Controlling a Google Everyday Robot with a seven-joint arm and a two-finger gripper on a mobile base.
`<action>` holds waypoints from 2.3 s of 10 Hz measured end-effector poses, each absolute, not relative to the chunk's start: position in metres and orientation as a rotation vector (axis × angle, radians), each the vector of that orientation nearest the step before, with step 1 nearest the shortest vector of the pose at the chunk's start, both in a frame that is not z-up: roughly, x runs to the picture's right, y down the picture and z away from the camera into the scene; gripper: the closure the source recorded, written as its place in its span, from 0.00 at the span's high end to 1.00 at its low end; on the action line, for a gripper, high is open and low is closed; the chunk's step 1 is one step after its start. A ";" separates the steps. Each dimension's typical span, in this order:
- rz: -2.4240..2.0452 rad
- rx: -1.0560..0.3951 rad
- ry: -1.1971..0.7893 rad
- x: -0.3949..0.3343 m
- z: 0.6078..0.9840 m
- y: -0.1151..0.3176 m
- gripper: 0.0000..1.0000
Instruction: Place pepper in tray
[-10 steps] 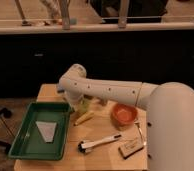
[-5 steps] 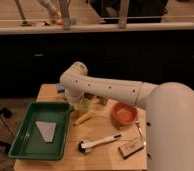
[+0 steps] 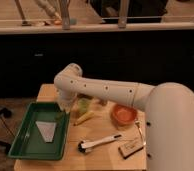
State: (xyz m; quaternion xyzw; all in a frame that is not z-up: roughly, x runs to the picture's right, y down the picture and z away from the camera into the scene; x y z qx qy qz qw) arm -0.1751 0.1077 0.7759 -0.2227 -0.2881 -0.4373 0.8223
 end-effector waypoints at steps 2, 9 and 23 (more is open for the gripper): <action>-0.950 -0.495 -0.689 -0.188 0.773 0.117 0.02; -0.969 -0.569 -0.942 -0.233 0.768 0.153 0.02; -0.803 -0.674 -1.113 -0.231 0.792 0.168 0.36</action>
